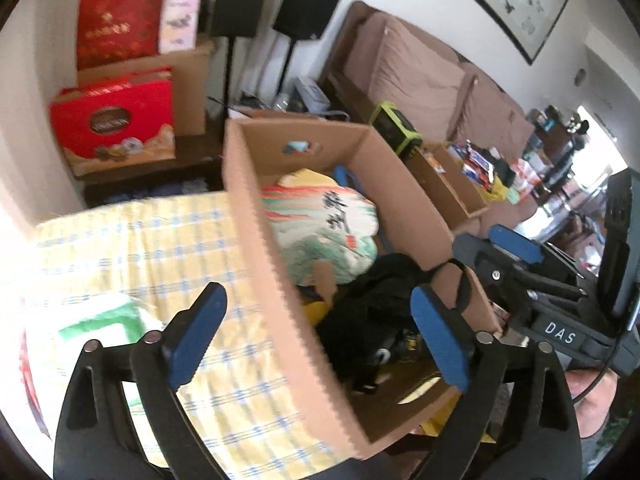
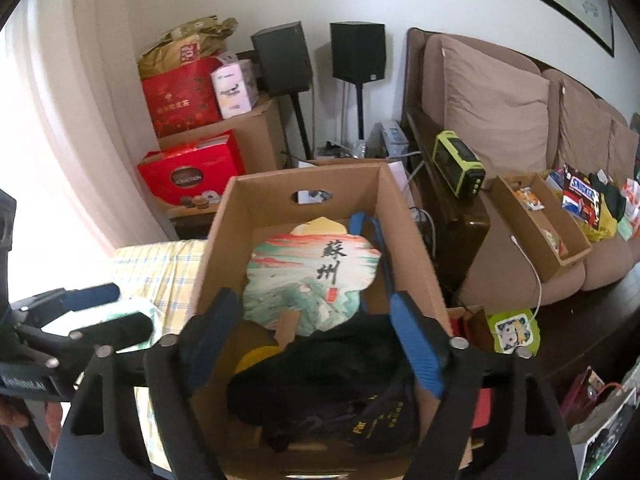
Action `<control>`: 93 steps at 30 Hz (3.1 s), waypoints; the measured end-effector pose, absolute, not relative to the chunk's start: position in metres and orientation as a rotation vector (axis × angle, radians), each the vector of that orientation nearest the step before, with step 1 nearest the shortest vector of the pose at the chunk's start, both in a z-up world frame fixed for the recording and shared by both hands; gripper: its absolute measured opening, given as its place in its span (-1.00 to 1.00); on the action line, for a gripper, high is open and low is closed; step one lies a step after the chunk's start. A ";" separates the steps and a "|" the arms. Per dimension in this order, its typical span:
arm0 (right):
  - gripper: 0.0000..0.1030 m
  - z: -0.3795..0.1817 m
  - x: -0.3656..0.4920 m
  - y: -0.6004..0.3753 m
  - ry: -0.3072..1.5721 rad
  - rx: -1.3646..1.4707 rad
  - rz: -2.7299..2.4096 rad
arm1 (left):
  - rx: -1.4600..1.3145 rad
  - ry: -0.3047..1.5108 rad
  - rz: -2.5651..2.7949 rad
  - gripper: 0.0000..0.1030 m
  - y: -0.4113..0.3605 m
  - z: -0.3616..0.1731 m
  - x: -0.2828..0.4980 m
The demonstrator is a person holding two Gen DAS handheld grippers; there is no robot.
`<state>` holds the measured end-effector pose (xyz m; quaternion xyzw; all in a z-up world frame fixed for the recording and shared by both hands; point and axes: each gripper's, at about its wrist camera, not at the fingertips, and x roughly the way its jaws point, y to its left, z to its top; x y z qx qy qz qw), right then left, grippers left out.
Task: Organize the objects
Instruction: 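Lower the strap into the box and open the left tool, then move the left tool toward the green packet in clear plastic, then close the left tool on the edge of the green packet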
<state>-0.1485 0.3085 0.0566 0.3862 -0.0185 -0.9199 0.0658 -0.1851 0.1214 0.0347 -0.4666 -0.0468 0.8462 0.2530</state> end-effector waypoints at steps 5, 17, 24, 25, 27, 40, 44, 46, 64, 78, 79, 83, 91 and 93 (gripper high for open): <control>0.79 0.052 -0.141 0.284 0.045 1.141 -2.780 | -1.238 -0.121 2.378 1.00 0.094 0.038 -0.179; 0.99 0.052 -0.126 0.231 0.077 1.066 -2.727 | -1.258 -0.125 2.512 1.00 0.020 0.033 -0.167; 0.99 0.045 -0.124 0.203 0.087 1.080 -2.689 | -1.272 -0.146 2.585 1.00 -0.021 0.030 -0.160; 0.99 0.044 -0.124 0.199 0.087 1.083 -2.682 | -1.274 -0.145 2.593 1.00 -0.025 0.029 -0.159; 0.99 0.041 -0.124 0.193 0.090 1.087 -2.670 | -1.275 -0.144 2.610 1.00 -0.033 0.028 -0.157; 0.99 0.026 -0.130 0.138 0.097 1.091 -2.560 | -1.345 -0.175 2.672 1.00 -0.088 0.005 -0.150; 0.99 0.015 -0.134 0.124 0.076 1.112 -2.514 | -1.387 -0.210 2.663 1.00 -0.110 -0.010 -0.151; 0.96 0.007 -0.136 0.114 0.080 1.123 -2.487 | -1.413 -0.231 2.660 1.00 -0.120 -0.020 -0.152; 0.17 -0.071 -0.171 0.062 0.068 1.310 -2.380 | -1.599 -0.479 2.482 0.42 -0.154 -0.112 -0.176; 0.00 -0.119 -0.197 0.065 -0.040 1.431 -2.333 | -1.633 -0.575 2.386 0.42 -0.144 -0.148 -0.191; 0.00 -0.122 -0.198 0.067 -0.050 1.437 -2.326 | -1.622 -0.570 2.395 0.42 -0.143 -0.147 -0.191; -0.06 -0.128 -0.197 0.068 -0.084 1.422 -2.306 | -1.598 -0.581 2.369 0.42 -0.137 -0.148 -0.193; -0.32 -0.131 -0.187 0.066 -0.141 1.378 -2.254 | -1.568 -0.527 2.396 0.38 -0.116 -0.147 -0.190; -0.33 -0.131 -0.185 0.066 -0.154 1.374 -2.250 | -1.559 -0.549 2.393 0.26 -0.116 -0.148 -0.189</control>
